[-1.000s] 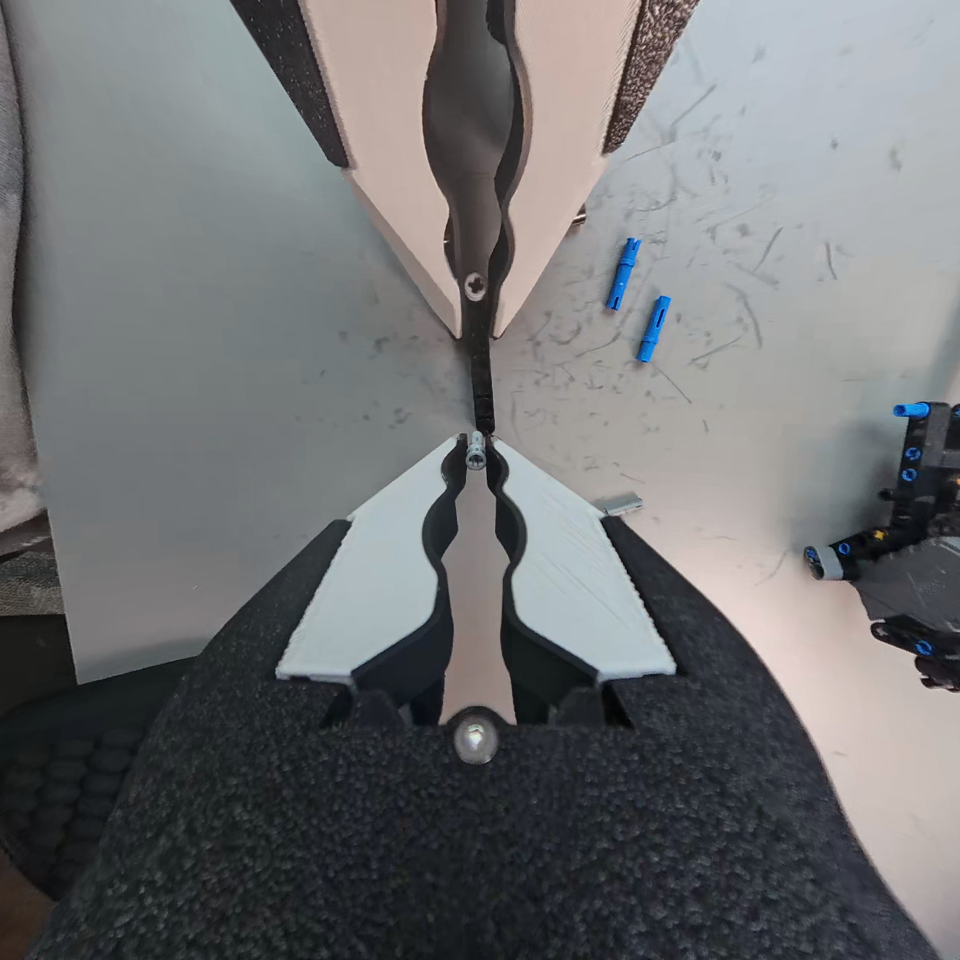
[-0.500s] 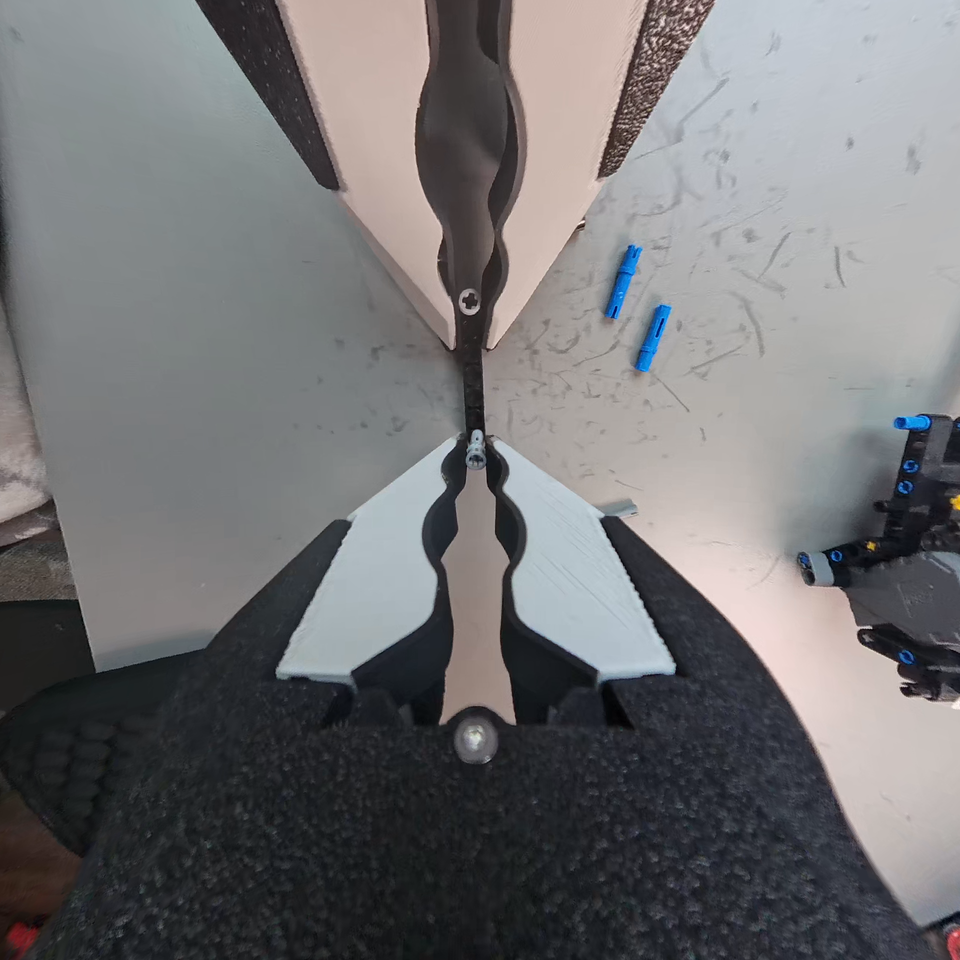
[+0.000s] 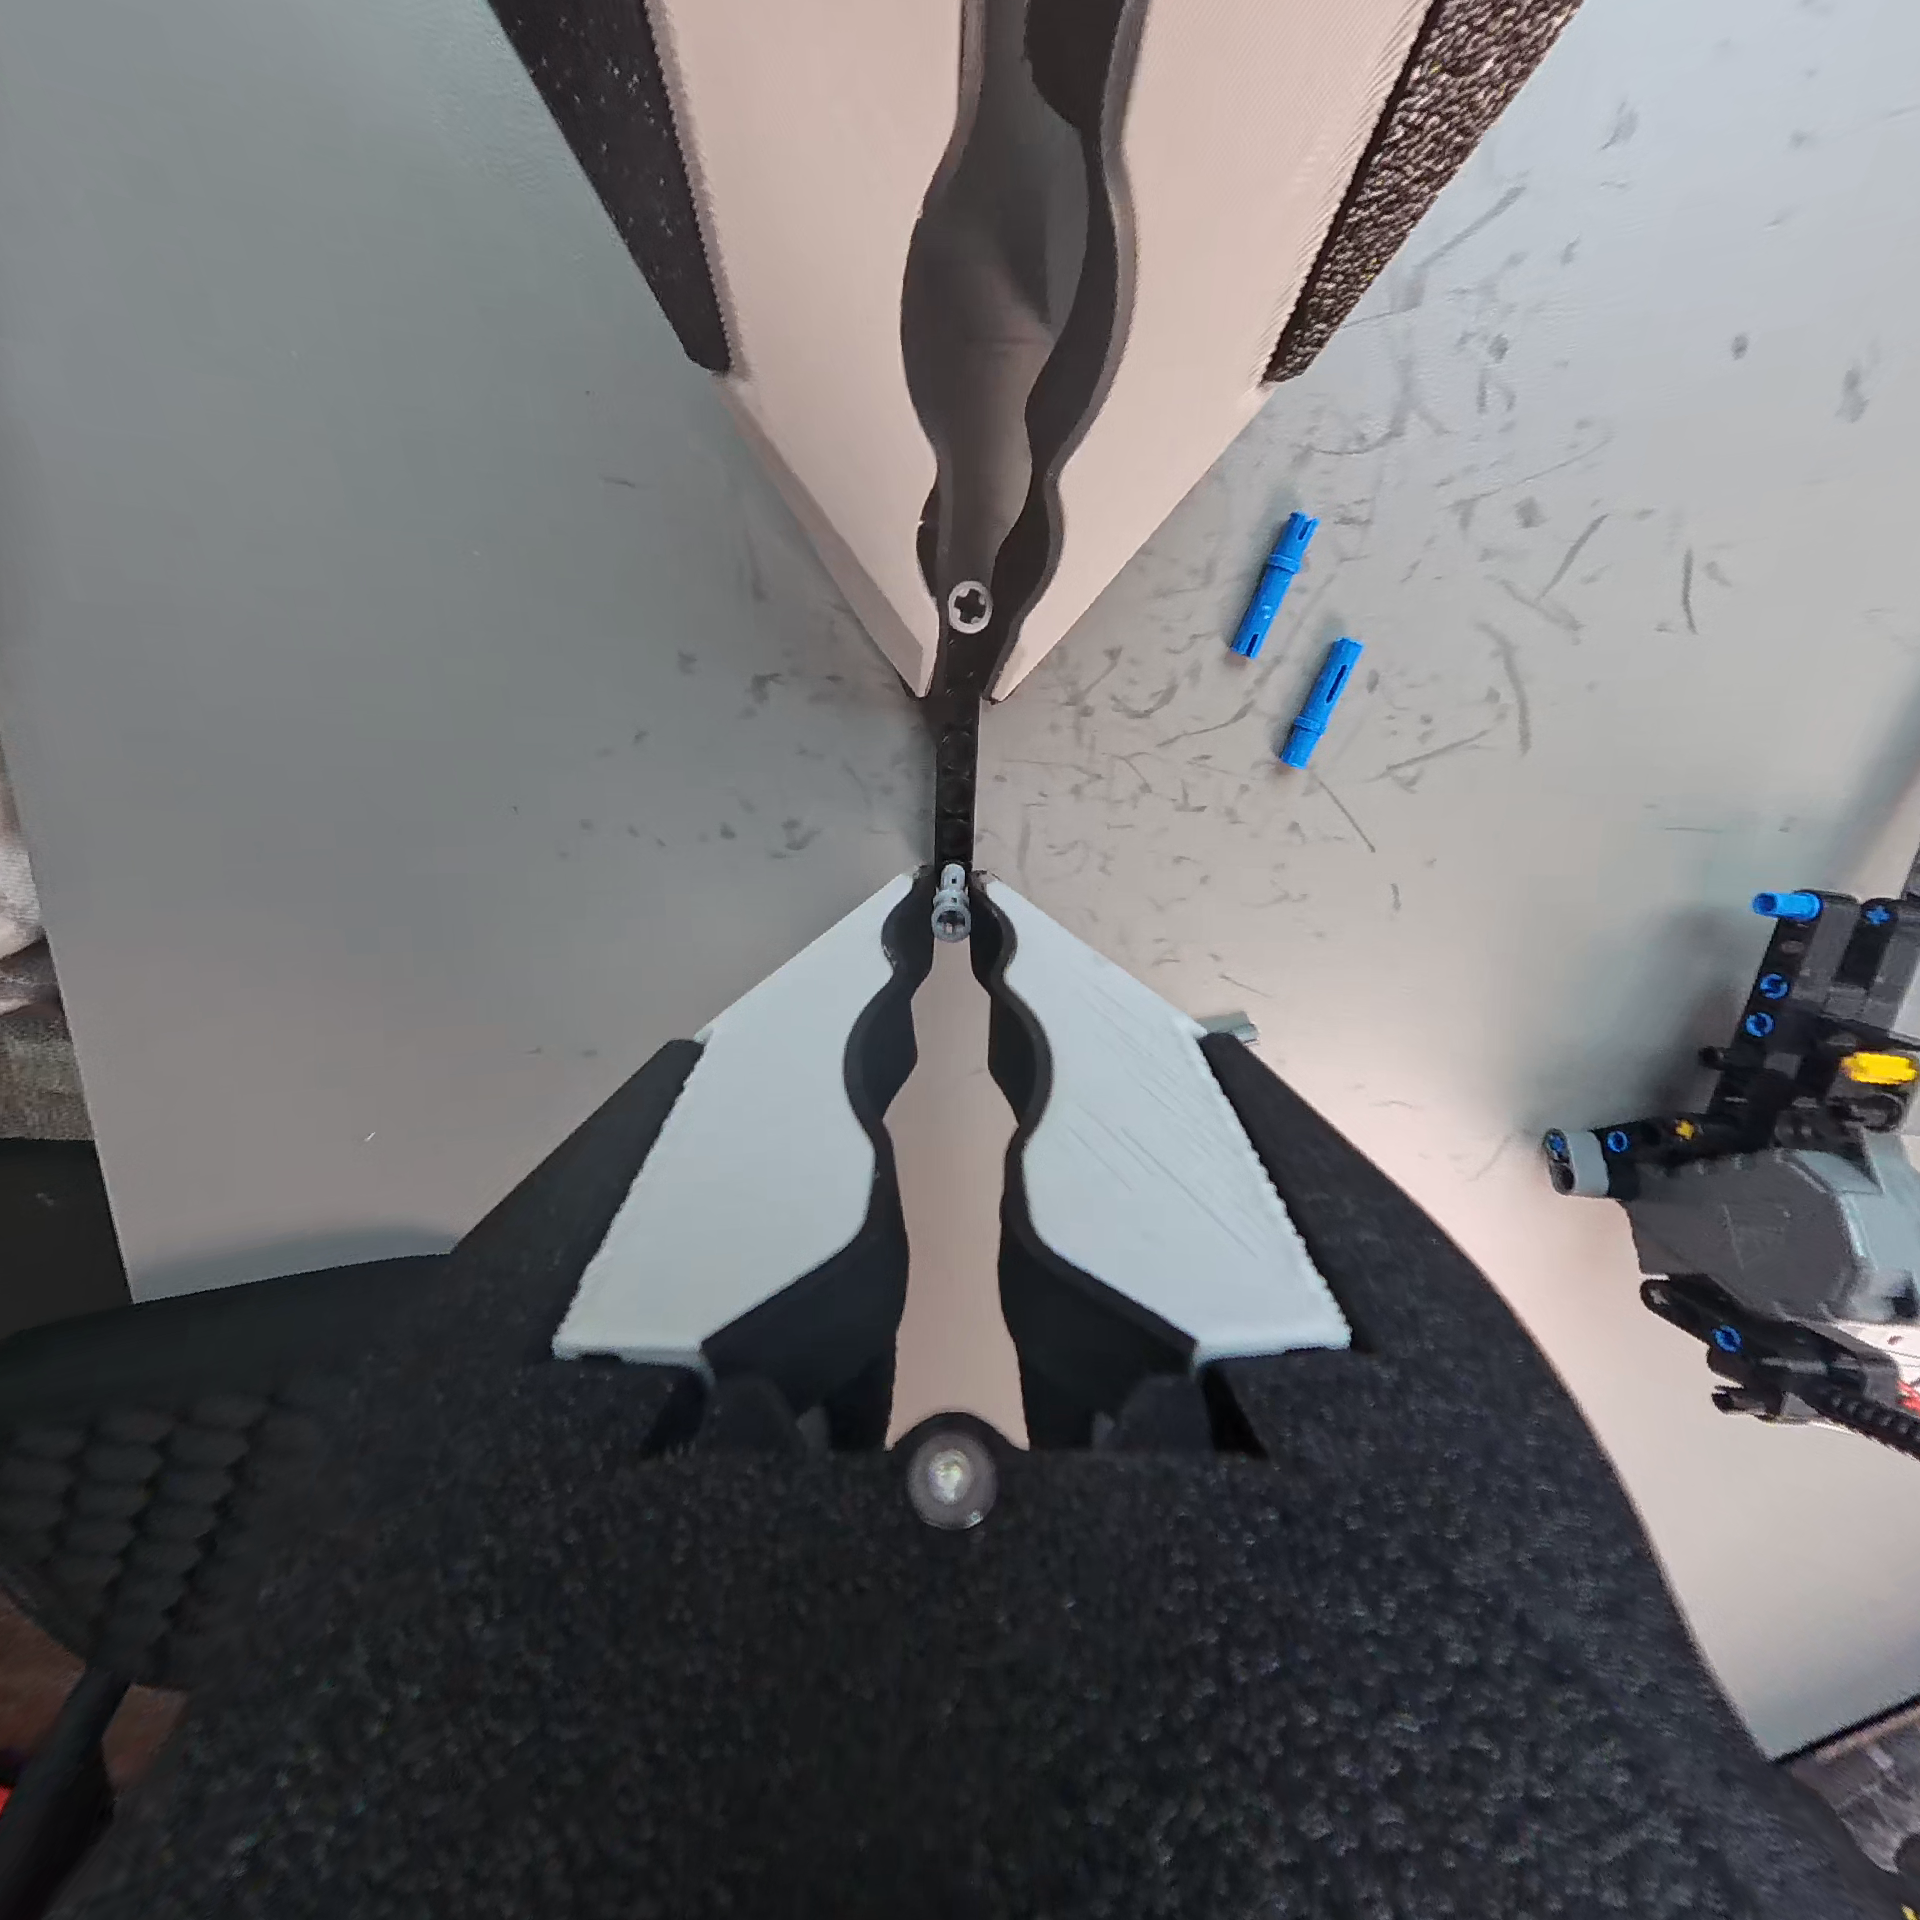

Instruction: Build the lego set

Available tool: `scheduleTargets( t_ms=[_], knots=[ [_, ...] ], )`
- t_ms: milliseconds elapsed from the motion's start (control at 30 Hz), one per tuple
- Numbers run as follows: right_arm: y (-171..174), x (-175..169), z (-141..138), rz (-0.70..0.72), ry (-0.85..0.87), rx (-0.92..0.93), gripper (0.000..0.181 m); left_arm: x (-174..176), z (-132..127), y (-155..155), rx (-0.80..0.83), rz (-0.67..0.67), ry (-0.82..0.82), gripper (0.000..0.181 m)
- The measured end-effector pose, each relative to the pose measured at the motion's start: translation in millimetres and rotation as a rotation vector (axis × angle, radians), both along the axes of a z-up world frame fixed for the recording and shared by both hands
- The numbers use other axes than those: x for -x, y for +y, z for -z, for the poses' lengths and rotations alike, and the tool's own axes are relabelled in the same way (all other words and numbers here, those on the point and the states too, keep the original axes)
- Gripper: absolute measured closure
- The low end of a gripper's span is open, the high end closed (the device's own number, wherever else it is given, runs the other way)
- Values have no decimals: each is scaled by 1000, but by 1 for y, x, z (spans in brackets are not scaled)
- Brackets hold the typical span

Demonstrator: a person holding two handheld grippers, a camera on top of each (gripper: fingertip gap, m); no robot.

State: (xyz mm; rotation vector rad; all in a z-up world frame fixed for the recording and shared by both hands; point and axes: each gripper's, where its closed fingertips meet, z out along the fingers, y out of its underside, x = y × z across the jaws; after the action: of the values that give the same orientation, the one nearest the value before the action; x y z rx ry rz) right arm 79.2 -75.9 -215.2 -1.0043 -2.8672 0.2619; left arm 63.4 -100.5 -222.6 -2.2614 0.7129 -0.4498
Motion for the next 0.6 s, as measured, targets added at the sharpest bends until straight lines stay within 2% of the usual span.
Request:
scheduleTargets(
  t_ms=[233, 467, 600],
  knots=[
    [-1, 1, 1, 59, 18, 46, 176, 0, 0, 0, -8, -2, 9, 174],
    [-9, 7, 6, 54, 31, 59, 175, 0, 0, 0, -9, -4, 10, 173],
    [-8, 4, 1, 91, 77, 149, 175, -1, 0, -1, -10, 4, 10, 173]
  ],
)
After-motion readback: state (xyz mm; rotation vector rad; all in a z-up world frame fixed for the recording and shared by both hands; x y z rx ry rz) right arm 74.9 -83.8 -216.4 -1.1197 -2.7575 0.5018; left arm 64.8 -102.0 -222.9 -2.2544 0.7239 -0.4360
